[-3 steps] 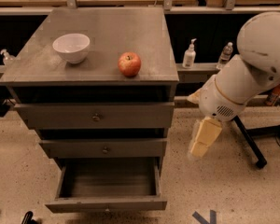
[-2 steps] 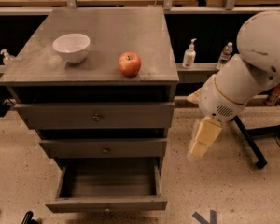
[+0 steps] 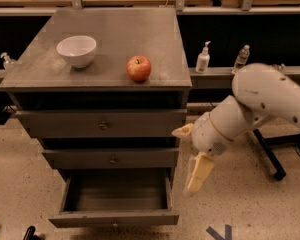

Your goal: Close bottom drawer

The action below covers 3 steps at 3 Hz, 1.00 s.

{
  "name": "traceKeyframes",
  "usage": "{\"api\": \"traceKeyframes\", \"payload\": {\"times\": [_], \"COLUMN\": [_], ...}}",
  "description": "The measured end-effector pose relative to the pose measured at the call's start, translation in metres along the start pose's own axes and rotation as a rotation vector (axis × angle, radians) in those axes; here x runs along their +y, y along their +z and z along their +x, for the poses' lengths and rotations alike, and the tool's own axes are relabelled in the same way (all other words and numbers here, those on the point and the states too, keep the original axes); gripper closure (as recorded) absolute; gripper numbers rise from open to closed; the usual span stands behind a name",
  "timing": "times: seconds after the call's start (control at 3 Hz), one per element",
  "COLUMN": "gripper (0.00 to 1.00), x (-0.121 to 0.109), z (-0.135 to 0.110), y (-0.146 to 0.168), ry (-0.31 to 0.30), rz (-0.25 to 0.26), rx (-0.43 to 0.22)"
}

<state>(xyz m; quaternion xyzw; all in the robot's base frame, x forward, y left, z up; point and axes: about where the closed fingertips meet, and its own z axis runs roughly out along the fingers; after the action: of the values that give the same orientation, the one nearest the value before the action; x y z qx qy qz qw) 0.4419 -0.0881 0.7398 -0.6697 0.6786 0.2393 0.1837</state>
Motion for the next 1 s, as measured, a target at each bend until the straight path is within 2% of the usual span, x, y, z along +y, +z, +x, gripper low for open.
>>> {"api": "traceKeyframes", "payload": {"times": [0.33, 0.67, 1.0], "gripper": [0.0, 0.0, 0.0], "x": [0.0159, 0.016, 0.0157], "z": [0.0152, 0.0177, 0.0162], "y": [0.0716, 0.0798, 0.0766], "ry": [-0.092, -0.145, -0.131], "rz": [-0.07, -0.079, -0.077], "rx": [-0.132, -0.143, -0.136]}}
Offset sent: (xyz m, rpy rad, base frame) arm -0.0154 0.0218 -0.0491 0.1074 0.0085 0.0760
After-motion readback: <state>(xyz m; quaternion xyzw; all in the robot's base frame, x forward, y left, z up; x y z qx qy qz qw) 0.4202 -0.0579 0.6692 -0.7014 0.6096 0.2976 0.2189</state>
